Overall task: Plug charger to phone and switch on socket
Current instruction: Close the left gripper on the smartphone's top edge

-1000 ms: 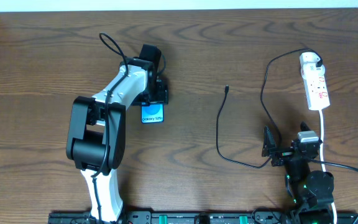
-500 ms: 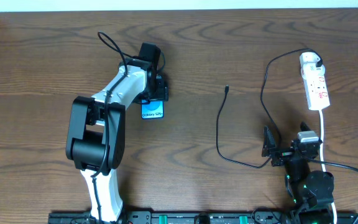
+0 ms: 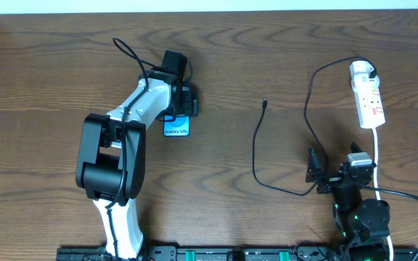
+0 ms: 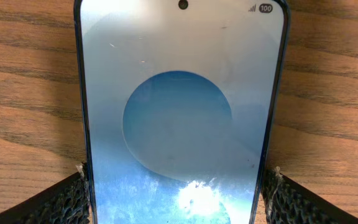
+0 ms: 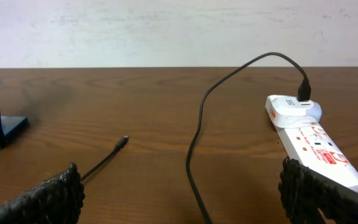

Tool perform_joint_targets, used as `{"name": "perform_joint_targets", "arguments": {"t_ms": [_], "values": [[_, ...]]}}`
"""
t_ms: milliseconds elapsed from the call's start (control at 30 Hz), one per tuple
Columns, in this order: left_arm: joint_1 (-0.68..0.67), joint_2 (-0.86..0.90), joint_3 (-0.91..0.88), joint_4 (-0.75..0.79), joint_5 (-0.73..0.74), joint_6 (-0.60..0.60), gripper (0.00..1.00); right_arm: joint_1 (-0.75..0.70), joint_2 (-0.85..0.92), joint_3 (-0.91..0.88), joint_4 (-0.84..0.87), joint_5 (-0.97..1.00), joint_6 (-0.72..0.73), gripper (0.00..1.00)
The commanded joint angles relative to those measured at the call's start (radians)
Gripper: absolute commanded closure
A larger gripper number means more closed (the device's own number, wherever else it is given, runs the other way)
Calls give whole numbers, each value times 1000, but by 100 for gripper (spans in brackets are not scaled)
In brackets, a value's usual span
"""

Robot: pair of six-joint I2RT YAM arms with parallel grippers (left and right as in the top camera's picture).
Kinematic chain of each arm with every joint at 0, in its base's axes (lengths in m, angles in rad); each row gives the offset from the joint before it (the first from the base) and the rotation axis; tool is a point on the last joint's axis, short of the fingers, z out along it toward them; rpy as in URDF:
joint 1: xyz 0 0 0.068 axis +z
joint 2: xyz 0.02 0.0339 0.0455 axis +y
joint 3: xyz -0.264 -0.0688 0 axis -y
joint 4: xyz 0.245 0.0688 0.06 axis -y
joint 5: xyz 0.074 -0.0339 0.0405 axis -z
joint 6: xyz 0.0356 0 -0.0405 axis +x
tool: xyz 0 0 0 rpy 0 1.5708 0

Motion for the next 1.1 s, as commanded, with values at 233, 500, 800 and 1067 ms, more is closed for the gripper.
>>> {"name": "perform_joint_targets", "arguments": {"t_ms": [233,500,800,1067], "values": [[7,43,-39,42,29,82,10,8,0,-2,-3,-2,9,1],[7,44,-39,45,29,98,10,8,0,-2,-4,-2,9,1],[6,49,-39,38,29,98,25,8,0,-2,-3,-2,9,1],[6,49,-37,38,29,97,35,8,0,-2,-3,-2,9,1]]}}
